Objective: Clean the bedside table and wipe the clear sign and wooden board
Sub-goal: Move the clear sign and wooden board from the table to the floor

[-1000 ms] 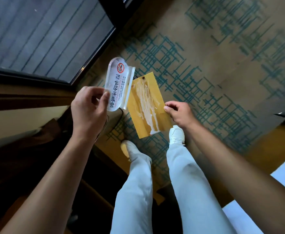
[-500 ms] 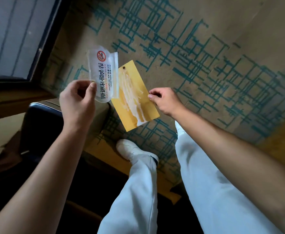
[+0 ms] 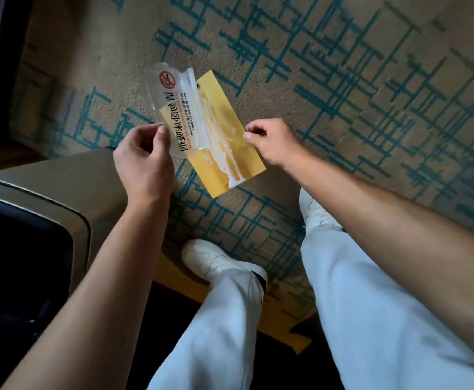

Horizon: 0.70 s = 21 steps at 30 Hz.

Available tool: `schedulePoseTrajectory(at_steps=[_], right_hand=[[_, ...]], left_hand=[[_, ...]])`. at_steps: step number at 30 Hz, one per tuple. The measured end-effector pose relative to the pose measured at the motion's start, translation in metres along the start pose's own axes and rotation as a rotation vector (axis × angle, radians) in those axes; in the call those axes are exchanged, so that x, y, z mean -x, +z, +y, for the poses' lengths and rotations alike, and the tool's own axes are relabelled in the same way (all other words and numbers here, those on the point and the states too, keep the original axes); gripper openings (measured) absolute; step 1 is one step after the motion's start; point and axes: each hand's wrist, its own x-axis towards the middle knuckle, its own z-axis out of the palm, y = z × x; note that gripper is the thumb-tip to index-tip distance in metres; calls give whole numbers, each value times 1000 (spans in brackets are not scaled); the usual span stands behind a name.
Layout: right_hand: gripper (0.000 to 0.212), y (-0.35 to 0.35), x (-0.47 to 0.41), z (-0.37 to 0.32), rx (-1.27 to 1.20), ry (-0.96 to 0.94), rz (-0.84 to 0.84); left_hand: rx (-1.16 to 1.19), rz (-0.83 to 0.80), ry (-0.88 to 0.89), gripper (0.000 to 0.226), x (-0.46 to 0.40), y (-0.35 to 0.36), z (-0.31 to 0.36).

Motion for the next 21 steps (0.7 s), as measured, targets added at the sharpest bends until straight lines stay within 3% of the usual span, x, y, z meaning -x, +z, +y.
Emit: schedulePoseTrajectory(at_steps=[21], right_hand=[[19,-11,-84,50,-13,-9,172]], left_hand=[[-280,101,-55,23,-52,61,-82]])
